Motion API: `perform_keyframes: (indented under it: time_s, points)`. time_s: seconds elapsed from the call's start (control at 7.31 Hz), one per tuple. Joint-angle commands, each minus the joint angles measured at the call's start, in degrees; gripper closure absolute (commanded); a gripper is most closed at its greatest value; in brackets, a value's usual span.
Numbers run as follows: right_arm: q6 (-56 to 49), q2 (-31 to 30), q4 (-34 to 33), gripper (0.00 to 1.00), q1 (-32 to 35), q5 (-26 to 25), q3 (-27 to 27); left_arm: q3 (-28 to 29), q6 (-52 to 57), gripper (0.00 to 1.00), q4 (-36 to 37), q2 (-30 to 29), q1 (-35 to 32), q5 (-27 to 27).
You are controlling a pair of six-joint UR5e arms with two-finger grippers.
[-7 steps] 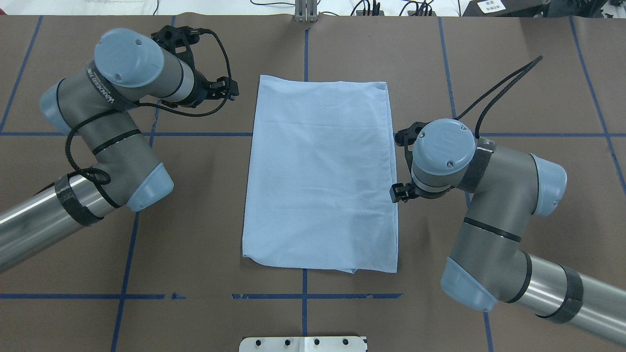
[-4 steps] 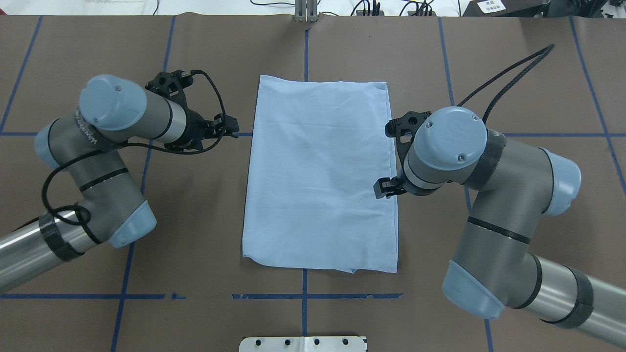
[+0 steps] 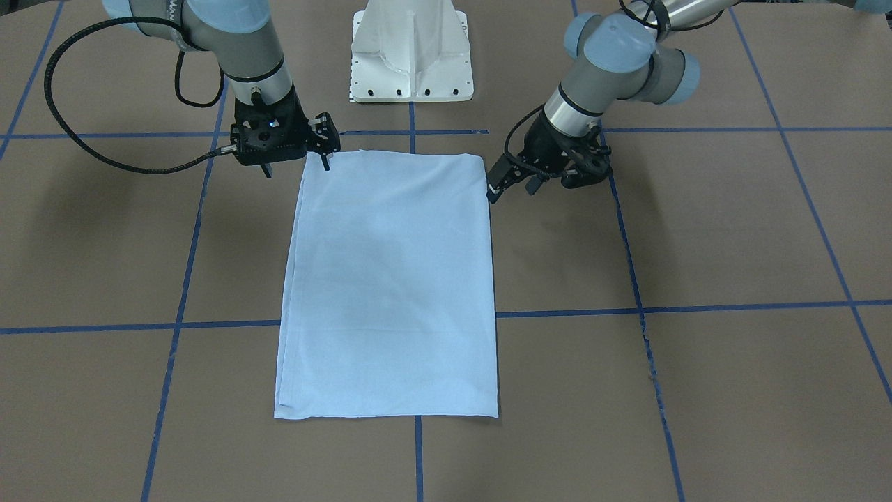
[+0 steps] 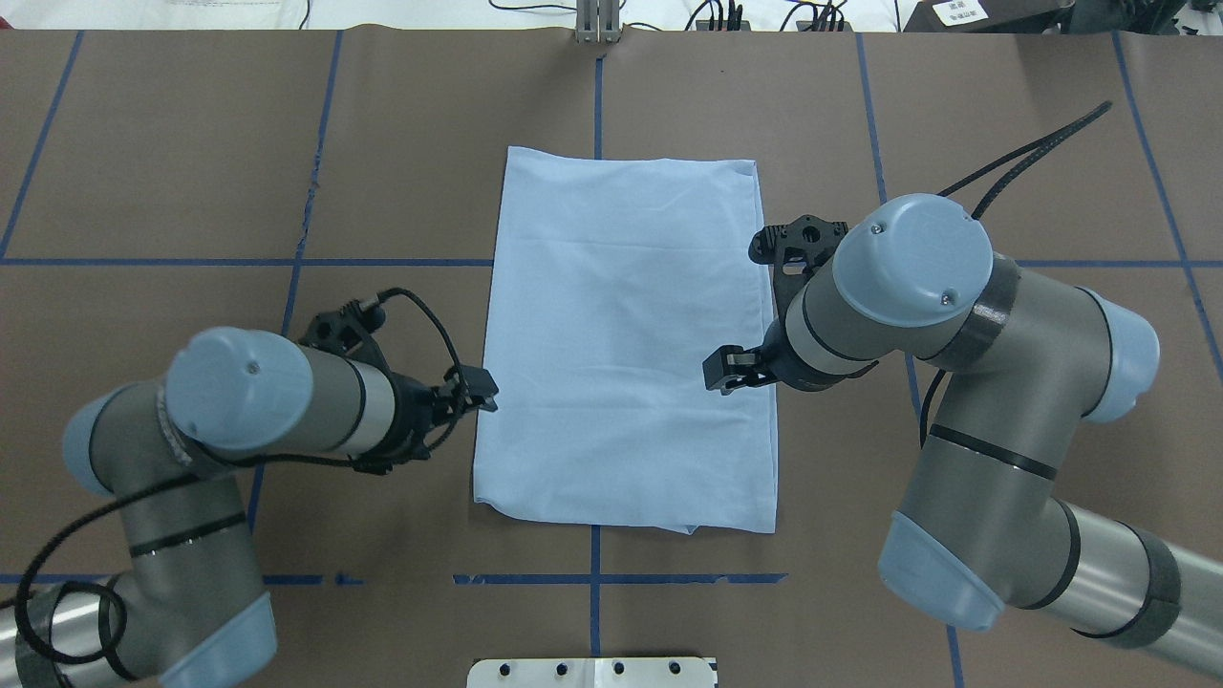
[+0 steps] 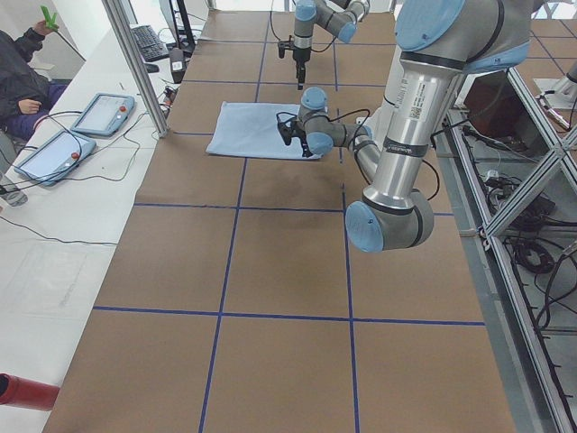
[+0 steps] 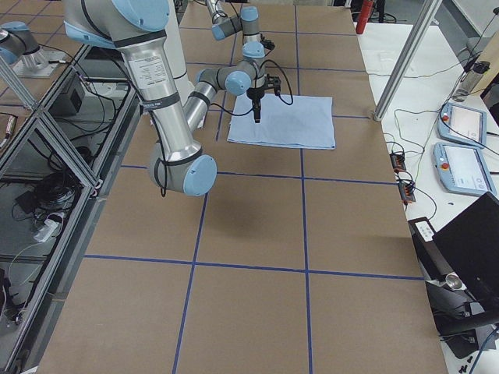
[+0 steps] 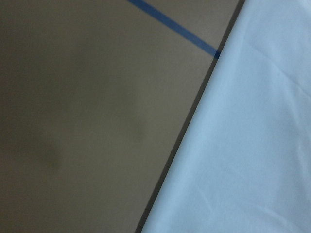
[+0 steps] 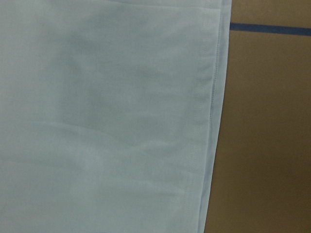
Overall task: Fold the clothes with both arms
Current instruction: 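Move both grippers to the shirt corners nearest the robot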
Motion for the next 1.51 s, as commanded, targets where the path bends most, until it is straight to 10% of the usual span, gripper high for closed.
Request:
perform_keyframes:
  time_s: [0.0, 0.96, 1.37]
  points:
    - [2.1, -2.6, 8.0, 0.00, 0.1, 0.0, -1.0, 0.1, -5.4, 0.01, 10.6, -3.7, 7.2, 5.8]
    - [3.6, -2.7, 9.3, 0.00, 0.1, 0.0, -2.3, 4.7, -5.4, 0.20, 10.5, -5.2, 7.4, 7.4]
    - [3.6, -2.7, 9.3, 0.00, 0.1, -0.1, -2.3, 5.7, -5.4, 0.70, 10.5, -6.2, 7.4, 7.4]
